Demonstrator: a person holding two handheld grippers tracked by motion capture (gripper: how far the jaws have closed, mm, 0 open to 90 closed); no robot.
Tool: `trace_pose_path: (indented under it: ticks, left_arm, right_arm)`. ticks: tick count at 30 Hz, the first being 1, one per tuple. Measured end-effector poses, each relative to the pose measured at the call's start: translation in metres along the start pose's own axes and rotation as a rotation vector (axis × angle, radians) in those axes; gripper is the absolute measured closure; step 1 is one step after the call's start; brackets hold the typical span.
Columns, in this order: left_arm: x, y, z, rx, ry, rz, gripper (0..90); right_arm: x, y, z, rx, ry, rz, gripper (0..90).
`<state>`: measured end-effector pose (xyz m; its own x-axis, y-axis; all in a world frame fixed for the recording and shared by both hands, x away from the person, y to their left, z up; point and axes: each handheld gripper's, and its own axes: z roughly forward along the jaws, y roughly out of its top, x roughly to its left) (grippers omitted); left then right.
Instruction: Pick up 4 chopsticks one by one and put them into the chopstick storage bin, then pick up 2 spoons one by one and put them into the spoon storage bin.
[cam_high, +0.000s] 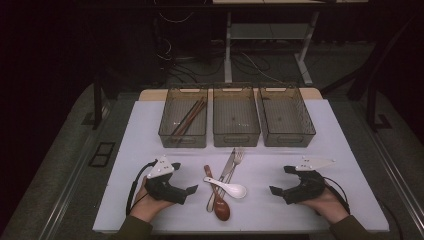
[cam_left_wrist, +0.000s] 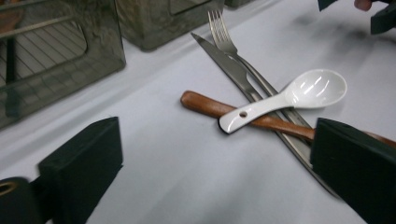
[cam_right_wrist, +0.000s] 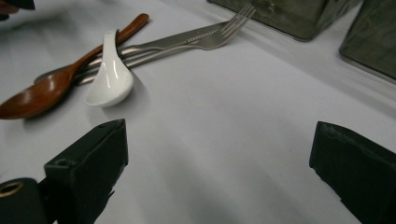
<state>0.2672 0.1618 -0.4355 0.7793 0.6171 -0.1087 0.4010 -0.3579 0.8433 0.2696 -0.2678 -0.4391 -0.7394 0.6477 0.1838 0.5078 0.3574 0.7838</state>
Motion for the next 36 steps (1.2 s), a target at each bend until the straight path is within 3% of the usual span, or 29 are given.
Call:
trace_pose_path:
  ticks: [12, 21, 28, 36]
  left_arm:
    - [-0.006, -0.002, 0.003, 0.024, -0.021, 0.003, 0.0]
    - [-0.006, -0.001, 0.004, 0.035, -0.025, -0.005, 0.0]
    - [-0.008, 0.000, 0.008, 0.045, -0.033, 0.013, 0.0]
    - [-0.008, -0.001, 0.008, 0.041, -0.044, 0.006, 0.0]
  right_arm:
    - [0.011, 0.013, 0.014, -0.006, 0.046, 0.009, 4.4]
    - [0.013, 0.024, 0.022, -0.045, 0.063, 0.005, 5.4]
    - [0.016, 0.032, 0.028, -0.039, 0.063, 0.001, 5.4]
    - [0.020, 0.039, 0.037, -0.028, 0.079, -0.011, 5.5]
